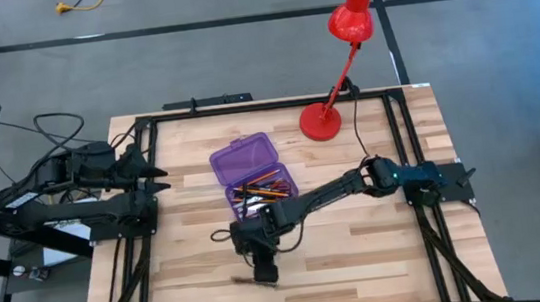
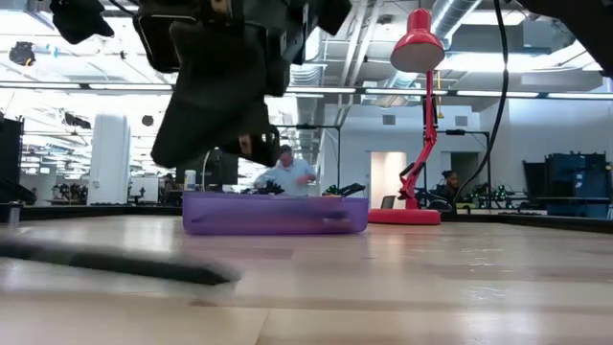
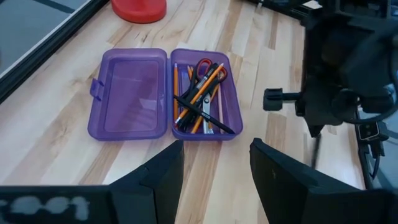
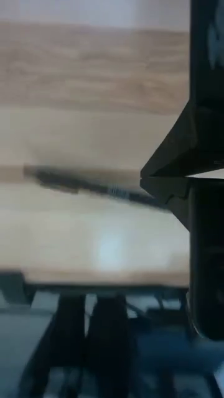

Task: Pick & place school supplies into a supply box
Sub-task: Put the black pen into the purple supply box

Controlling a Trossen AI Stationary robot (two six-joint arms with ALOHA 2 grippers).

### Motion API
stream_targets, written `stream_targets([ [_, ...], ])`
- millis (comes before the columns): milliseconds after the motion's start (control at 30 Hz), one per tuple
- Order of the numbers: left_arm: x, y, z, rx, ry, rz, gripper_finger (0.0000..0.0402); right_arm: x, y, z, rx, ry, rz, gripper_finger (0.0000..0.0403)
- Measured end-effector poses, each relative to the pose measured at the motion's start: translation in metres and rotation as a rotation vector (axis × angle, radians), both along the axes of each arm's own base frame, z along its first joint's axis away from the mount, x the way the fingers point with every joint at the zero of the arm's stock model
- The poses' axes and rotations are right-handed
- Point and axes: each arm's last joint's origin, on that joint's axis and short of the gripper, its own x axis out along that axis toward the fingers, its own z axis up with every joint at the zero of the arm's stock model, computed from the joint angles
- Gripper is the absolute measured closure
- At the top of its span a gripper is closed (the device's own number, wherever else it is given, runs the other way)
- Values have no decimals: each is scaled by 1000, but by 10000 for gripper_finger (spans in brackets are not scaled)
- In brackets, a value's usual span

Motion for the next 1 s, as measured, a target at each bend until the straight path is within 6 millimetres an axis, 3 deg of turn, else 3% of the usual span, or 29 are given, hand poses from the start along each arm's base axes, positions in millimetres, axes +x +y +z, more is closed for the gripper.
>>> stream_targets([
  [233, 0, 0, 0, -13, -1, -3, 233, -2, -27, 21, -5, 5, -48, 401],
  [367, 0, 0, 0, -12, -1, -3, 233, -1, -29, 24, -35, -30, -40, 402],
  [500, 0, 0, 0, -12, -1, -2, 233, -3, -5, 36, 22, -129, 85, 396],
  [667, 0, 0, 0, -7, 0, 4, 233, -8, 33, 39, 30, -205, 150, 337],
  [867, 0, 0, 0, 9, 2, 0, 233, -11, 64, 36, -151, -316, 56, 248],
  [1000, 0, 0, 0, 11, 2, 2, 233, -14, 77, 31, -259, -374, 29, 219],
])
